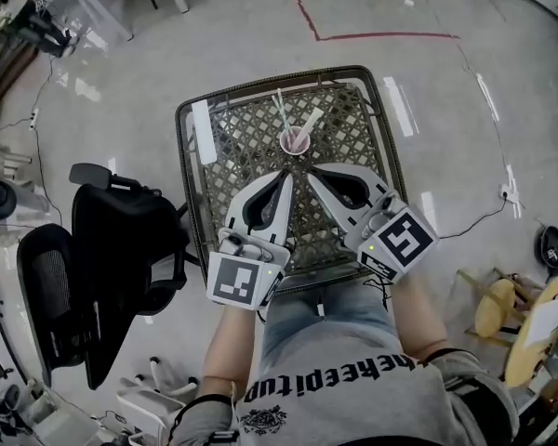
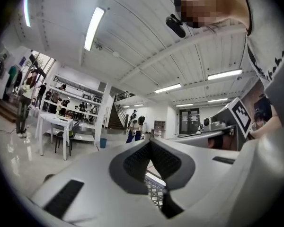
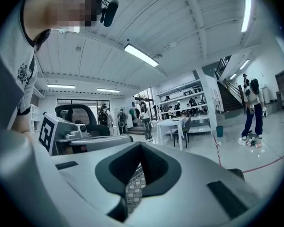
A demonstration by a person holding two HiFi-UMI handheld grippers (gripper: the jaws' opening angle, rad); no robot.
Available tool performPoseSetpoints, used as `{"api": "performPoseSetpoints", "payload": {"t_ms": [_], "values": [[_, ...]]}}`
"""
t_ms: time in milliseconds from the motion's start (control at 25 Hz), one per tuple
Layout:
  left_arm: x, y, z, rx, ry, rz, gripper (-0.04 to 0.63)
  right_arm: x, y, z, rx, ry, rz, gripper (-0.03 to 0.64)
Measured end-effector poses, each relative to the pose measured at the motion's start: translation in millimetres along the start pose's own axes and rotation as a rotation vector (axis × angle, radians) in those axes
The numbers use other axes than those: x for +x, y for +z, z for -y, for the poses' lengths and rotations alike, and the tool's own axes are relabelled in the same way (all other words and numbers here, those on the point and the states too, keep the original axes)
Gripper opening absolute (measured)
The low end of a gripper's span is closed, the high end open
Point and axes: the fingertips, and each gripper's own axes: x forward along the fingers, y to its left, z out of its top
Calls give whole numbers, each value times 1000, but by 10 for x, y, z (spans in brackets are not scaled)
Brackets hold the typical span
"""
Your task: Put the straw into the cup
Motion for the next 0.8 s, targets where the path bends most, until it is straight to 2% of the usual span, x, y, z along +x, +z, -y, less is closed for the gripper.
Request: {"api": "performPoseSetpoints", "payload": {"t_ms": [360, 800], "values": [[-201, 307, 99, 0, -24, 18, 43, -63, 189, -248, -51, -15, 25, 9], [-399, 487, 241, 19, -56, 35, 43, -170, 349, -513, -72, -20, 62, 9]]}}
